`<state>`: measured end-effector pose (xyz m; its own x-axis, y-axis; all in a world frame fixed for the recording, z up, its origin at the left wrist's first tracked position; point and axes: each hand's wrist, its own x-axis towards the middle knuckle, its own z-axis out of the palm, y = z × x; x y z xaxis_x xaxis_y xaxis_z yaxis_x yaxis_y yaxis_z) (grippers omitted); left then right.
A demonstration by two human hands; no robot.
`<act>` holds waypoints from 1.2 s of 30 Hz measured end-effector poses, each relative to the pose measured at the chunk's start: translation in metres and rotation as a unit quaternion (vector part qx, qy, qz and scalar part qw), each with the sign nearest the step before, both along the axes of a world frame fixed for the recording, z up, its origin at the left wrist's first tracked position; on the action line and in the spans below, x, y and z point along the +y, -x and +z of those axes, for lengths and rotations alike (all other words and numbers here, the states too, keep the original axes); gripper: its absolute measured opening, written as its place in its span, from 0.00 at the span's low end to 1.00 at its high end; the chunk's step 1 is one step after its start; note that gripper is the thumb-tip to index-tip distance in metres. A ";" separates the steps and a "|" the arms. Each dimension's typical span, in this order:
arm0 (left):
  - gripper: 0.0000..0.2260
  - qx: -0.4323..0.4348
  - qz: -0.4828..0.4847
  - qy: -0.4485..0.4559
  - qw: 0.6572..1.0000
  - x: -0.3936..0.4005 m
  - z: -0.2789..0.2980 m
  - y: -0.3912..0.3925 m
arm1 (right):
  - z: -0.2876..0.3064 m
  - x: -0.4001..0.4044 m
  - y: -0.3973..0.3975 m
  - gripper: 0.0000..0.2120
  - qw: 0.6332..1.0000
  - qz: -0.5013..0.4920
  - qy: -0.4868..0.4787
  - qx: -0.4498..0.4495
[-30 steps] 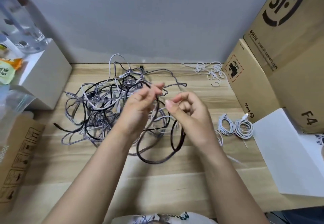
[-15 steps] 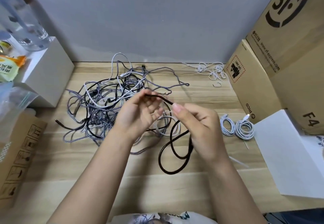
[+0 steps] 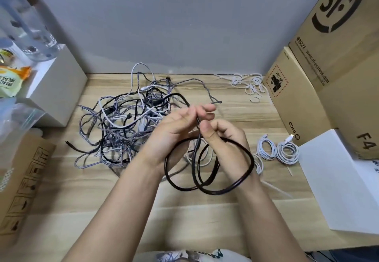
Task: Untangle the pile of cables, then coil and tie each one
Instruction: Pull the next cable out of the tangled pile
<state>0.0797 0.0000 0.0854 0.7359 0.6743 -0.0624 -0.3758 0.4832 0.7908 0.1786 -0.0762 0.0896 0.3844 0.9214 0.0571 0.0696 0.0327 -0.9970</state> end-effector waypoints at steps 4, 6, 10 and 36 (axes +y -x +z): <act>0.11 0.017 -0.018 -0.058 0.998 -0.008 0.002 0.002 | 0.001 -0.001 -0.001 0.06 0.996 0.066 -0.018 0.052; 0.08 0.053 -0.007 -0.074 0.996 -0.012 0.003 0.001 | 0.002 -0.002 -0.002 0.07 0.994 0.106 0.007 0.038; 0.08 0.169 0.022 -0.153 0.974 -0.019 0.006 0.009 | 0.001 -0.010 -0.005 0.16 0.994 0.108 0.027 0.001; 0.21 0.389 -0.005 -0.312 0.867 -0.023 -0.006 0.053 | -0.050 -0.054 0.004 0.29 0.820 0.281 0.240 -0.436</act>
<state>0.0271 -0.0233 0.0793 0.6407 0.7490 -0.1688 0.3911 -0.1292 0.9112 0.1751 -0.1299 0.0400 -0.1023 0.9359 -0.3372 0.8721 -0.0787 -0.4830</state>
